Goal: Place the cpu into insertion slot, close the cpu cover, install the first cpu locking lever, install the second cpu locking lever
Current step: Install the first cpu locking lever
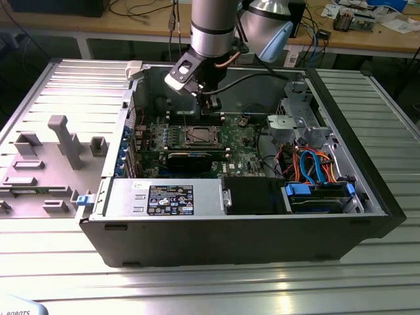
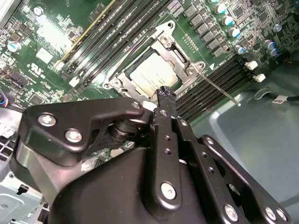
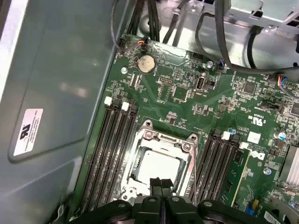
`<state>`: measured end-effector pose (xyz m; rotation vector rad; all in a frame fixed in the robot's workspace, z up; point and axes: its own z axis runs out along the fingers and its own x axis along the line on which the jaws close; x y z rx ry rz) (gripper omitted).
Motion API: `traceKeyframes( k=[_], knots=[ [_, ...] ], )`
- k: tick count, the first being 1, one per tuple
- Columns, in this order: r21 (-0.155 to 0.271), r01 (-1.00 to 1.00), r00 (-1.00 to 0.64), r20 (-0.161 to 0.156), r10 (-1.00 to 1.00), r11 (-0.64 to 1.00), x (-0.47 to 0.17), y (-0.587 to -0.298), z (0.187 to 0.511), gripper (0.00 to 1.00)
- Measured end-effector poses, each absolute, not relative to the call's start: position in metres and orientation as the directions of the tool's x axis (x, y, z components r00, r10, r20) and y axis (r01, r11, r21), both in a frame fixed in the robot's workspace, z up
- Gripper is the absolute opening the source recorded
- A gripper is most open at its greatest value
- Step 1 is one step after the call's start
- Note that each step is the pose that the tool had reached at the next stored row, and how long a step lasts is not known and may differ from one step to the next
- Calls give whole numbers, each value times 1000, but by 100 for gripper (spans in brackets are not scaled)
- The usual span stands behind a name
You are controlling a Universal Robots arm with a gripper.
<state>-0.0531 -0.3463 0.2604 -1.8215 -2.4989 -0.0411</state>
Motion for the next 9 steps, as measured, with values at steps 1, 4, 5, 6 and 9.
traceKeyframes(
  k=[1,4,5,6,9],
  knots=[
    [-7,935,-353,55,934,354,-53,-346,260,11],
    [-7,912,-409,55,911,410,-53,-346,260,11],
    [-7,912,-409,55,911,410,-53,-346,260,11],
    [-7,912,-409,55,911,410,-53,-346,260,11],
    [-7,912,-410,55,911,411,-53,-346,260,11]
  ],
)
